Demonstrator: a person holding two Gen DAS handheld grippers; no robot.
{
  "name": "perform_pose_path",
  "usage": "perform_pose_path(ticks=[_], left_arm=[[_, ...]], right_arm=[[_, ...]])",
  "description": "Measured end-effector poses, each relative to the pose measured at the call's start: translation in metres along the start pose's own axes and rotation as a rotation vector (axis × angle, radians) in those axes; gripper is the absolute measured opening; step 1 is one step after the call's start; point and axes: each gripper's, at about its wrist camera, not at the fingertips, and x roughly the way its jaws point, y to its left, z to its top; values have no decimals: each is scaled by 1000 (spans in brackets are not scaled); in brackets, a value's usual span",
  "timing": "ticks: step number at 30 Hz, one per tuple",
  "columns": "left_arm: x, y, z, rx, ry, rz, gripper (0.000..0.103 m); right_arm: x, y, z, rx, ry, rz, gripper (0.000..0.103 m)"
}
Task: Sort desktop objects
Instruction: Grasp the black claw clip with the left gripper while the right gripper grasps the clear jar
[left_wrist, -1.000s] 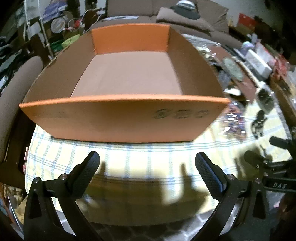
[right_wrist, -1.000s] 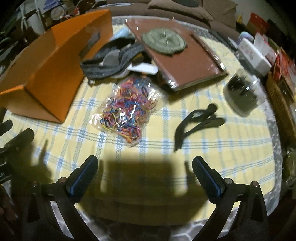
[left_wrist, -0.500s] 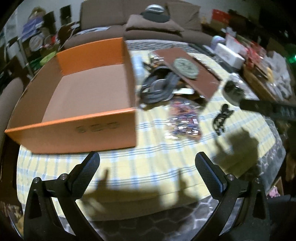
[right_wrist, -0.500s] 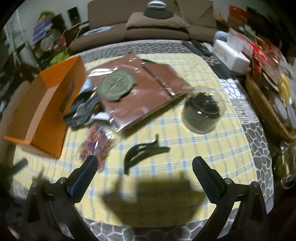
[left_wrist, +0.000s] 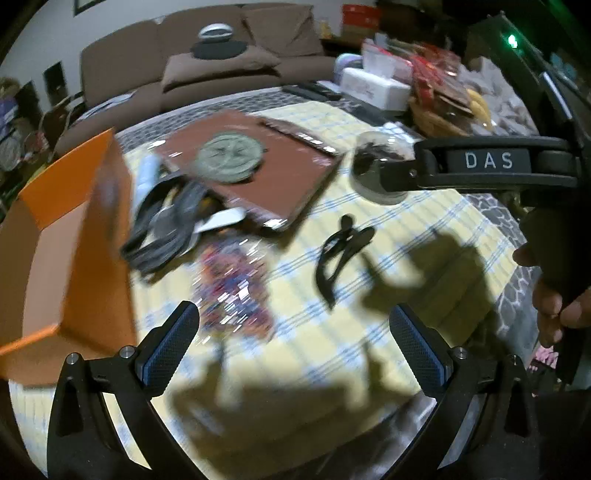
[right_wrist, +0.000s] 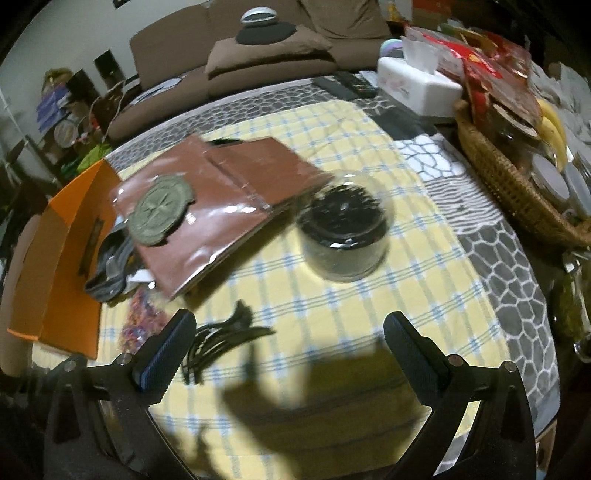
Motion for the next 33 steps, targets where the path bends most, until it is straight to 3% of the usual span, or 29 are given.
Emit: perform_pose_path(ticks=[9,17,21,23,27,33], left_arm=[[40,-24,22,22,27,-32,103],[62,-31,25,42,21,-30,101],[71,-30,26,46,19,-15,87],[73,-28,27,46,13,-14,72],[81,-20,29,15,22,-57,69],[79,-14,29,-8,25,-102,43]], right_arm=[[10,-42,17,63,-12,-22,103],[39,-50,33,45,-21,-64,103],[56,-45,43,-4,-33,-90,103],[63,-41,47,-26,-28,-105,103],[75,-33,49,-60,-16,-112,103],[85,-28,50,-81,-5,-126,101]])
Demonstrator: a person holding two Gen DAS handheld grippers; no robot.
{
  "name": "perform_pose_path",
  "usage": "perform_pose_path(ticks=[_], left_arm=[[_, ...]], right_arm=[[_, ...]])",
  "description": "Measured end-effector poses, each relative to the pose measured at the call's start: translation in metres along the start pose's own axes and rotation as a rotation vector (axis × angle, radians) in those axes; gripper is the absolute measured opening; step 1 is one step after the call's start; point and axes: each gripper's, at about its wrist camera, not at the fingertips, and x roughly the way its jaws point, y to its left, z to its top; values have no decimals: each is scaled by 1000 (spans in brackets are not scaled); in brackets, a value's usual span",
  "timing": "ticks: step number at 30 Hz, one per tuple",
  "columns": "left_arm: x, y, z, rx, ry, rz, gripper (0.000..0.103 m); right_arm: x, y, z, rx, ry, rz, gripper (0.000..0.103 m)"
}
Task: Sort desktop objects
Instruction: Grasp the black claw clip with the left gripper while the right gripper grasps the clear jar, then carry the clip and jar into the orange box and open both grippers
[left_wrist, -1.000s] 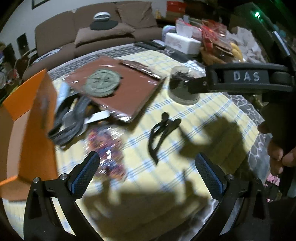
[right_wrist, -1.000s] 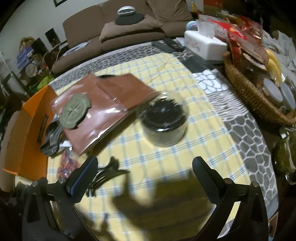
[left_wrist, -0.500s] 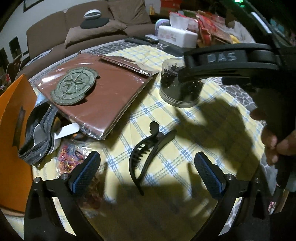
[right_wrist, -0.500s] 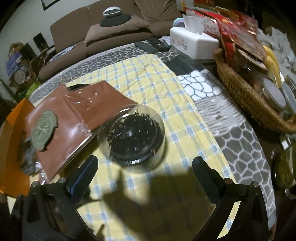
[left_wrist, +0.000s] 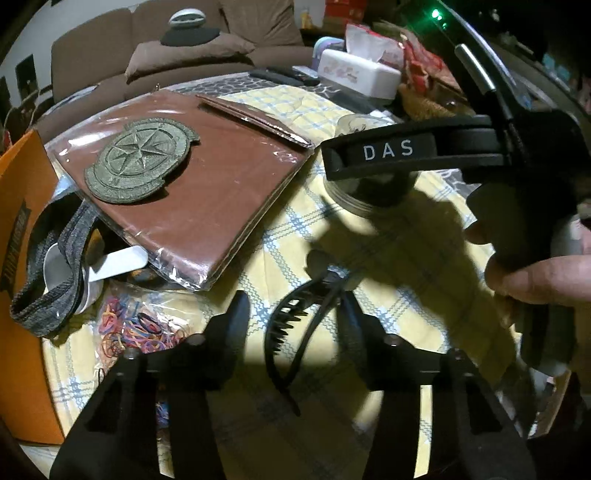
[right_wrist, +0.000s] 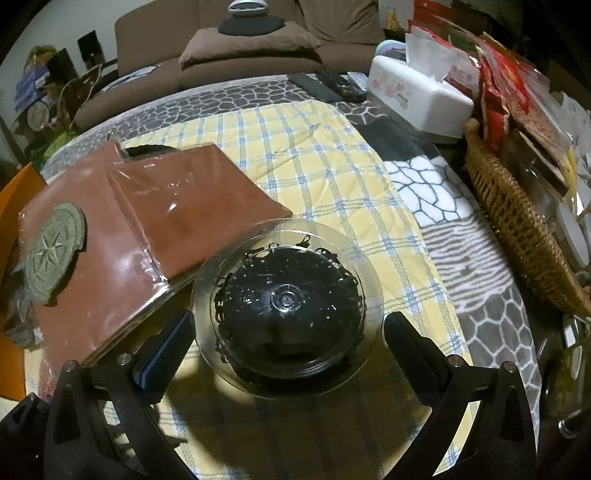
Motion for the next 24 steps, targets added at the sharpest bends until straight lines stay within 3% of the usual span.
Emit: perform_pose_path(ticks=[3,7,17,24], left_arm=[[-5,-1,1,6,-6,-13,32],[-14,1,4,4,-12,-39,22],[-60,15,9,-24,-70,-43,22],[-112,42,11,-71,-142,-30,22]], right_arm=[[-5,-3,0,20,-15,42,88],[-8,-12,-1,86,-10,99,86],[-45,-12,3,115,-44,134,86],[-86,13,8,73,-91,183,86]])
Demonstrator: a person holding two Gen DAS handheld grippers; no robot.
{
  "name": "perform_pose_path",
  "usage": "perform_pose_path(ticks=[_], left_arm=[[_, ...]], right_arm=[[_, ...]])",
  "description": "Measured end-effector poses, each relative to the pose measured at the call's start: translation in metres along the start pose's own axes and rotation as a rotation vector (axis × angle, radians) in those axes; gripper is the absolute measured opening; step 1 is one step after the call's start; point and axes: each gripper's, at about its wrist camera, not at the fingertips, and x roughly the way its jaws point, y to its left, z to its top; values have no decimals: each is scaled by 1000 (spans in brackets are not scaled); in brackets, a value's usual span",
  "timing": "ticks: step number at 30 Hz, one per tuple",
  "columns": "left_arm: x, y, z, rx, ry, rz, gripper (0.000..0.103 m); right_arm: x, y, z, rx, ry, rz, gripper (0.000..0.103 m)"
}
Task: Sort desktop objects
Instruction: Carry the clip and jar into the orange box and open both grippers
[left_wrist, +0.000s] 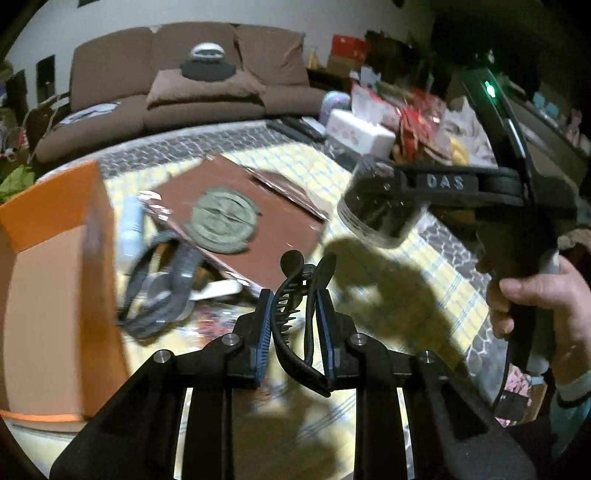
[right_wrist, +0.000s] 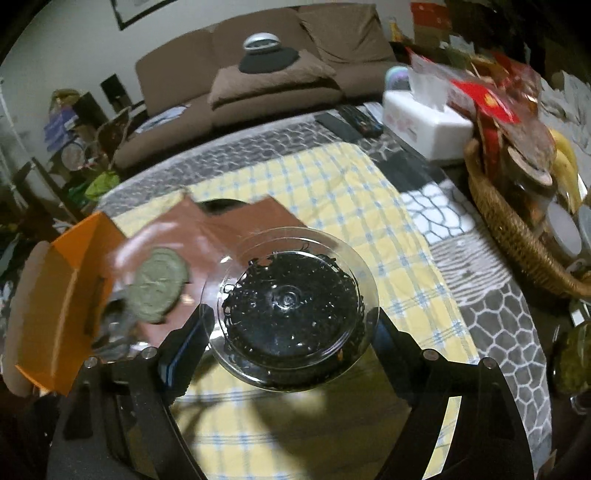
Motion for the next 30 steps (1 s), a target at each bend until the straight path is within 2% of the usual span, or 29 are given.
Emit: perform_pose_path(ticks=[4,9,14,22,30], left_arm=[[-31,25,8,-42,-37,22,22],[-64,68,9,-97,-84,83,22],[-81,119,7,-174,-98,144,21],[-86,188,-14,-297,-91,201,21],[-81,241,-33,-428,-92,198,21]], right_arm=[[-14,29,3,-36,-24,38,86],[-25,77,6,-78,-41,128,86],[-25,123,6,-125,-42,209,86],[-12,197,-7,-234,-24,295,86],[9,255,-27,-363,6,340,86]])
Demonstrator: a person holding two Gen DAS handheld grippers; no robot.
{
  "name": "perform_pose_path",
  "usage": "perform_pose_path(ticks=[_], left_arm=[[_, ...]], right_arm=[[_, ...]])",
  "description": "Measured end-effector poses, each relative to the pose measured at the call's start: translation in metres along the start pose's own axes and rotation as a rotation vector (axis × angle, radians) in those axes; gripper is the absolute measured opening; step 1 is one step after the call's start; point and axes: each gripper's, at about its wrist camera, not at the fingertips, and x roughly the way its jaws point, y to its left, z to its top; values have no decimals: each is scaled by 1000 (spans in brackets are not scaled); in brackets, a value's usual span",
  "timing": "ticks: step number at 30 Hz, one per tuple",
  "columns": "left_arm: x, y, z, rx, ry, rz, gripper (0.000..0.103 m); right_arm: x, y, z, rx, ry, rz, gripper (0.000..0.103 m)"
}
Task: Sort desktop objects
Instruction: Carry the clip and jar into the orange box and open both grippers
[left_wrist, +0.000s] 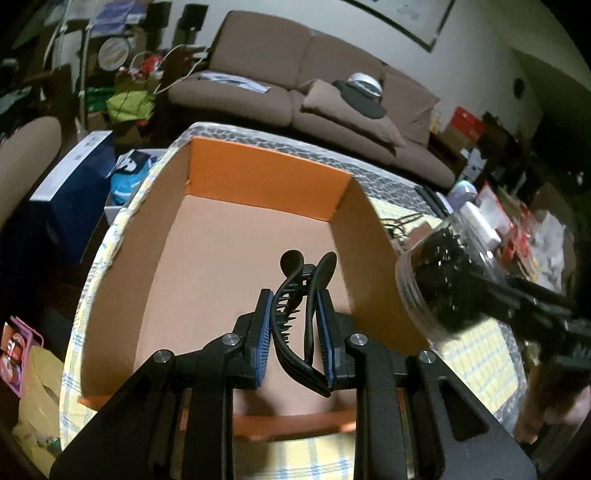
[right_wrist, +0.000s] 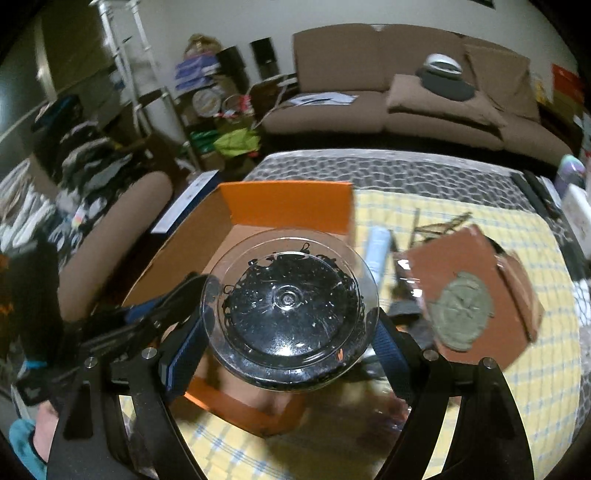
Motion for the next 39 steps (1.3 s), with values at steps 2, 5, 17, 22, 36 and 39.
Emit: perform_pose_path(ticks=[2,5,17,22,36,39], left_arm=[[4,10,1,-24,11,-4,21],[10,26,1,-75,33,-9,21],[18,46,1,-127,69,-19,21],[25,42,-2,-121,99,-25,22],[36,23,-9,-69,152,-24,21],[43,14,-12,-36,178,-12,21]], right_arm=[[8,9,-1,-25,8,8,86],[22,24,-4,-72,32,8,86],[85,49,-28,-188,232,-52,86],[90,54,-29,-228,262,-78,90],[27,21,-9,-167,127,-95,95],[11,-4,0,-84,79,-118,95]])
